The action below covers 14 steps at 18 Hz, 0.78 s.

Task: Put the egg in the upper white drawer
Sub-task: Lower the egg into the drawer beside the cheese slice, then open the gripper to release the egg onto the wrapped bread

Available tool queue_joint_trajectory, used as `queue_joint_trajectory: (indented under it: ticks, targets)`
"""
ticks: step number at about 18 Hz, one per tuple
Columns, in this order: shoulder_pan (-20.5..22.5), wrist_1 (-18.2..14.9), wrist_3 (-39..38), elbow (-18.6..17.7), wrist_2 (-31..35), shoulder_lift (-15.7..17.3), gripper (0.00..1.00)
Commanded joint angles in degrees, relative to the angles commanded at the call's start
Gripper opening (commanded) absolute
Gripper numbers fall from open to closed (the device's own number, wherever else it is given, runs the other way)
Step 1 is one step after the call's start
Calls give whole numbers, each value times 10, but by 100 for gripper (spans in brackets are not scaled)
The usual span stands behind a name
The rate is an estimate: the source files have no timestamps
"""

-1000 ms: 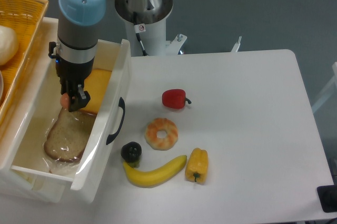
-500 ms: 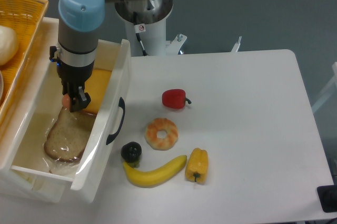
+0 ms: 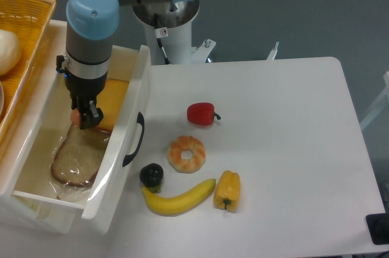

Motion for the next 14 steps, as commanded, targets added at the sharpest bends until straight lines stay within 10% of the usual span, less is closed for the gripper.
queue_joint_trajectory:
  ticks: [14]
  targets:
    - [-4, 2, 0, 0, 0, -1, 66]
